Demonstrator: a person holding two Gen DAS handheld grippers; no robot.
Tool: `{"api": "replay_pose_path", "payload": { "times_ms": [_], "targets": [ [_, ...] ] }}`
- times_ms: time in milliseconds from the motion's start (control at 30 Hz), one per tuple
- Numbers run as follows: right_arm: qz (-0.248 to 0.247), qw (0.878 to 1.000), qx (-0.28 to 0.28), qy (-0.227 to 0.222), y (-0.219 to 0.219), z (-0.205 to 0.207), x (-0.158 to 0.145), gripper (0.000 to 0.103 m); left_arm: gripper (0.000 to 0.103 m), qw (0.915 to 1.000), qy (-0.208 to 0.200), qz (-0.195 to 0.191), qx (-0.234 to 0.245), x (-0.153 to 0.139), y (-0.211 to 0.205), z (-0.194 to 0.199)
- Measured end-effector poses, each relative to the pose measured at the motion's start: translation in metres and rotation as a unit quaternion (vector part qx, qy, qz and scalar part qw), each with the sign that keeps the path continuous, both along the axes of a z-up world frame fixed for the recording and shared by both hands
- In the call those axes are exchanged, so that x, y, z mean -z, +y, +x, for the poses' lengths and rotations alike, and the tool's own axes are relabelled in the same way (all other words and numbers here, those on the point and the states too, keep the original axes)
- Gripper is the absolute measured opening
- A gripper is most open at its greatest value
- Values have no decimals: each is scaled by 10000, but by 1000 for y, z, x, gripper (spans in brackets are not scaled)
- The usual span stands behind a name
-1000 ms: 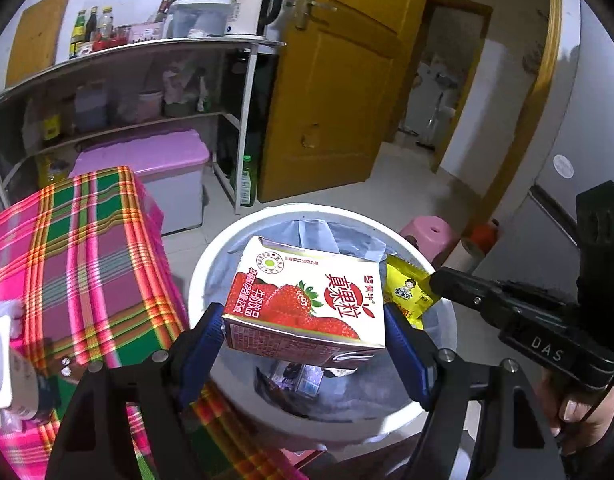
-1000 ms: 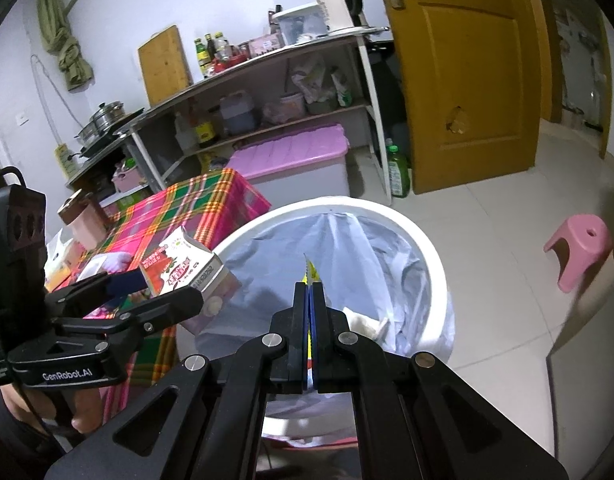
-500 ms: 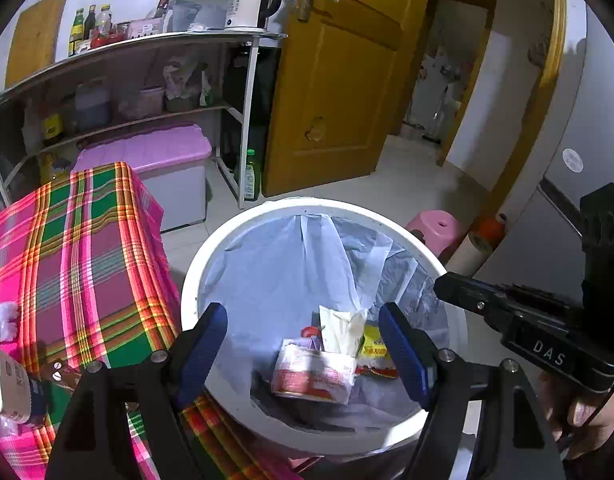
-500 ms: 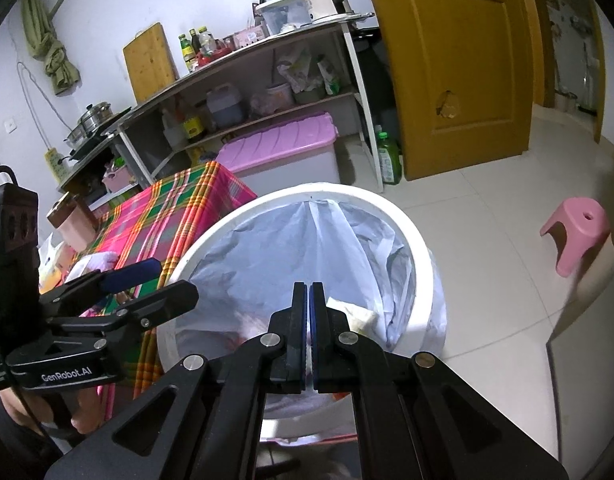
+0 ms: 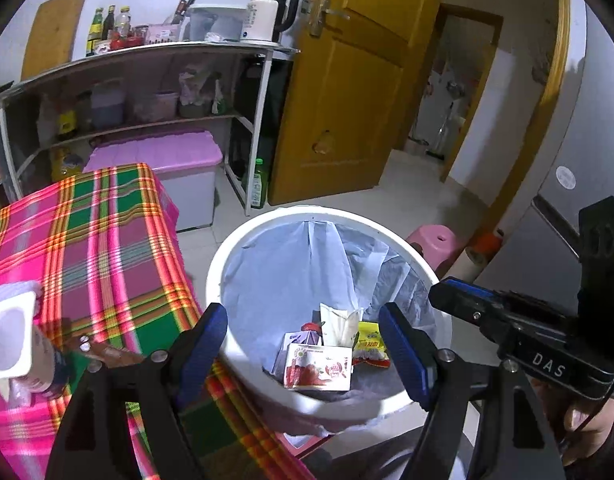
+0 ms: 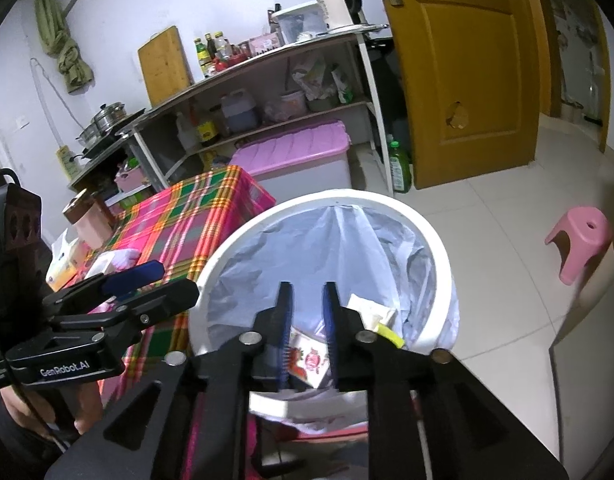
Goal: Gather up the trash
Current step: 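Move both open tools back from the bin toward the table items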
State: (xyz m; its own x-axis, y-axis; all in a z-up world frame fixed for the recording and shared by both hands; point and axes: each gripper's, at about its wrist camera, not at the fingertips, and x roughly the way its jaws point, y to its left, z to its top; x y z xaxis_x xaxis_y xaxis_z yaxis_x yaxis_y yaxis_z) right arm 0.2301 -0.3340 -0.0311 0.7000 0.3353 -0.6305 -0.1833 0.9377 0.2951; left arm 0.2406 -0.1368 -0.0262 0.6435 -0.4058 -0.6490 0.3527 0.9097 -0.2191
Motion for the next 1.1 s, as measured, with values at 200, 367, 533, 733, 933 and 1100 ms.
{"api": "replay_pose_path", "payload": {
  "times_ms": [200, 367, 533, 733, 933, 1100],
  "targets": [
    [-21, 9999, -135, -50, 12, -10, -6, 20, 78, 9999, -69, 15, -140, -5, 14, -17],
    [-51, 9997, -238, -70, 23, -18, -11, 22, 78, 9997, -110, 5, -228, -10, 24, -29],
    [-72, 9993, -344, -81, 32, -25, -13, 34, 78, 9994, -139, -26, -303, -11, 34, -41],
    [-118, 9987, -498, -73, 44, -32, -15, 35, 78, 9991, -161, -58, -389, -12, 46, -54],
    [-106, 9974, -715, -16, 59, -37, -12, 35, 78, 9986, -155, -52, -504, -9, 60, -66],
    [-105, 9960, -892, 2, 71, -41, -10, 35, 78, 9983, -60, -228, -534, -5, 75, -74]
  ]
}}
